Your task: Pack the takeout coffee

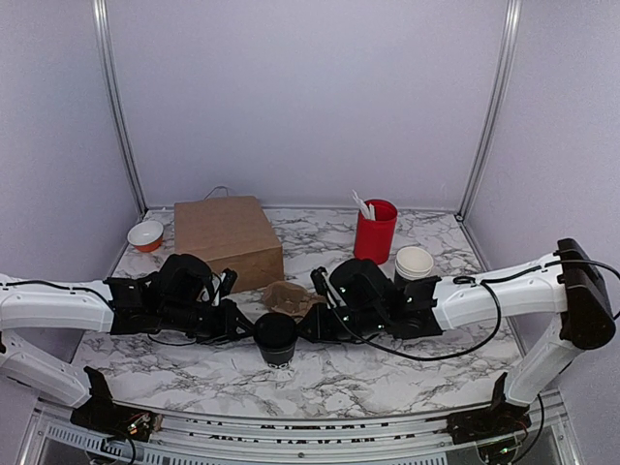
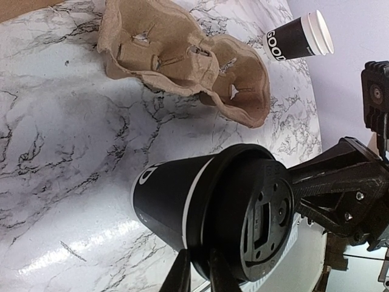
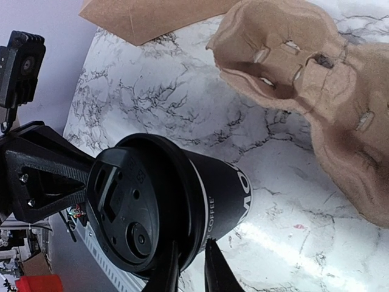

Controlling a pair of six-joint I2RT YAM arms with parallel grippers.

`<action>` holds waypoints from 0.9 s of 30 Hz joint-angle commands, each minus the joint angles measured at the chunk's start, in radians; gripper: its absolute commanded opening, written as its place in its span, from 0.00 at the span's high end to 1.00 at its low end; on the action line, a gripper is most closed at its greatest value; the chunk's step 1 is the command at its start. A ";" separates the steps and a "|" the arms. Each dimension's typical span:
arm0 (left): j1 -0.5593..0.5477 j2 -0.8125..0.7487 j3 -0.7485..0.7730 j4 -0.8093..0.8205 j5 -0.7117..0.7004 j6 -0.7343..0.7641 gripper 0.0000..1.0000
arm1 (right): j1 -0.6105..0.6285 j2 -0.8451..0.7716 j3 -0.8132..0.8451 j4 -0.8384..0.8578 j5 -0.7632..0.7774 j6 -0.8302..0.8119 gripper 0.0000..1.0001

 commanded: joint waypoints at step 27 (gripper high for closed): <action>-0.022 0.016 0.189 -0.234 -0.050 0.113 0.84 | 0.016 0.015 0.219 -0.238 0.116 -0.095 0.78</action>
